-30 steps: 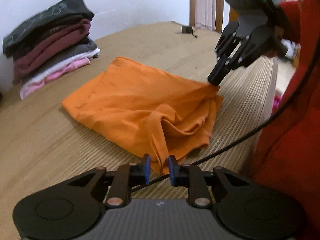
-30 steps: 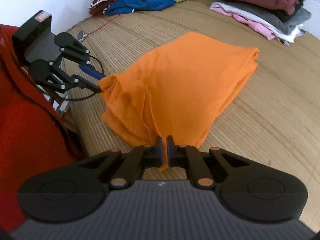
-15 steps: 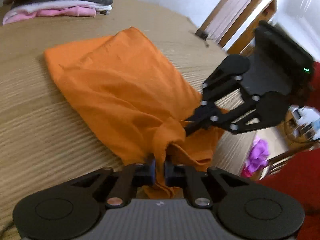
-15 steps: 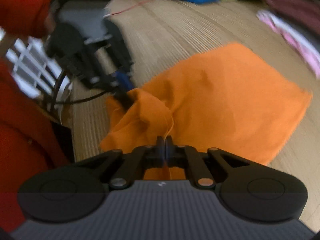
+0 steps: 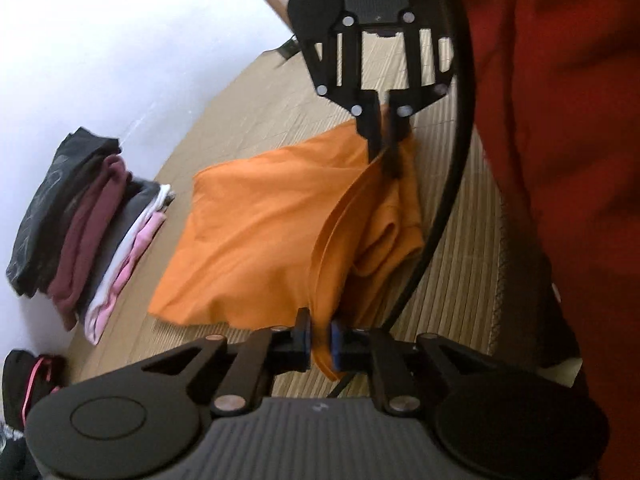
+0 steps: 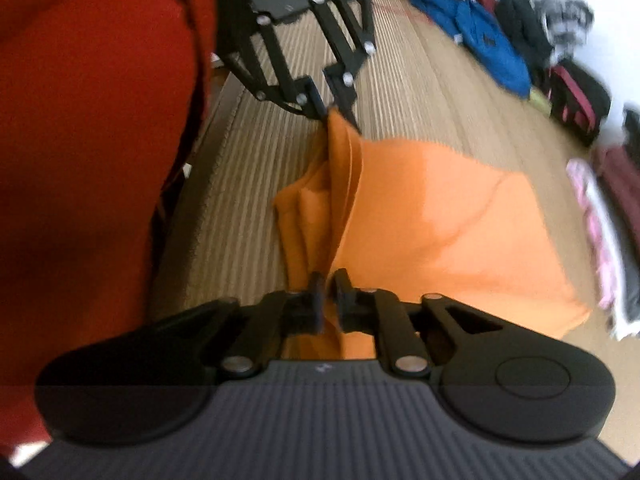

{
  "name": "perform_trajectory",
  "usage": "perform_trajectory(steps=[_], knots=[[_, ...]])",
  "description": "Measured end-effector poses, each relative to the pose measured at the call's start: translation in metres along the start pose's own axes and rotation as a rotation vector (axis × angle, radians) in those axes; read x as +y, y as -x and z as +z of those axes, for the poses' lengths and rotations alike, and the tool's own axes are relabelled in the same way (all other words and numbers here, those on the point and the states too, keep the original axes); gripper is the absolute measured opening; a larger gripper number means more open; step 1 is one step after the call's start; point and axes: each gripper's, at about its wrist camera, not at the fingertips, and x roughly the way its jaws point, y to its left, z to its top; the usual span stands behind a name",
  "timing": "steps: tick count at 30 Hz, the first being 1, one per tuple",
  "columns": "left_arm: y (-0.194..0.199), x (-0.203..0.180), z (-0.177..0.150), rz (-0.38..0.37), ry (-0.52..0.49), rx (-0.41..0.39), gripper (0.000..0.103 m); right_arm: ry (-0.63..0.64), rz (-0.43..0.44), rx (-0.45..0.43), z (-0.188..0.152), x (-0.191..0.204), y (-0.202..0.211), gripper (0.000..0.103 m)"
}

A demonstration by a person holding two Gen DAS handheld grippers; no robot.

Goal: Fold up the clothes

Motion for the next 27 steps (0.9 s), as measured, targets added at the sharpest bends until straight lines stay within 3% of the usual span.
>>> perform_trajectory(steps=[1, 2, 3, 6, 8, 10, 12, 15, 17, 18, 20, 23, 27], knots=[[0.004, 0.000, -0.003, -0.013, -0.007, -0.003, 0.013, -0.075, 0.066, -0.003, -0.002, -0.009, 0.003, 0.035], [0.008, 0.000, -0.006, -0.029, -0.021, -0.006, 0.015, -0.151, 0.131, -0.006, -0.004, -0.018, 0.006, 0.049], [0.012, 0.000, -0.011, -0.050, -0.025, -0.001, 0.017, -0.228, 0.196, -0.011, -0.007, -0.028, 0.010, 0.056], [0.022, 0.005, -0.024, -0.124, 0.036, 0.025, 0.023, -0.570, 0.336, -0.065, -0.022, -0.065, 0.016, 0.056], [0.026, 0.016, -0.030, -0.159, 0.145, 0.031, 0.023, -0.737, 0.323, -0.142, -0.029, -0.083, 0.016, 0.056], [0.027, 0.033, -0.035, -0.184, 0.331, 0.036, 0.024, -0.815, 0.281, -0.197, -0.027, -0.094, 0.010, 0.057], [0.025, 0.048, -0.040, -0.208, 0.512, 0.014, 0.026, -0.813, 0.245, -0.220, -0.017, -0.097, 0.000, 0.058], [0.021, 0.070, -0.047, -0.243, 0.779, -0.026, 0.030, -0.734, 0.275, -0.188, 0.001, -0.089, -0.020, 0.056], [0.020, 0.075, -0.050, -0.251, 0.870, -0.047, 0.030, -0.660, 0.284, -0.162, 0.008, -0.072, -0.022, 0.050], [0.018, 0.079, -0.052, -0.249, 0.908, -0.056, 0.030, -0.615, 0.281, -0.156, 0.011, -0.062, -0.020, 0.042], [0.016, 0.086, -0.056, -0.249, 0.963, -0.061, 0.032, -0.529, 0.240, -0.167, 0.015, -0.052, -0.016, 0.022], [0.016, 0.087, -0.062, -0.242, 0.979, -0.048, 0.035, -0.424, 0.150, -0.176, 0.019, -0.037, -0.010, 0.008], [0.010, 0.073, -0.057, -0.251, 0.889, -0.022, 0.036, -0.238, 0.073, -0.172, 0.021, -0.022, -0.002, 0.005]])
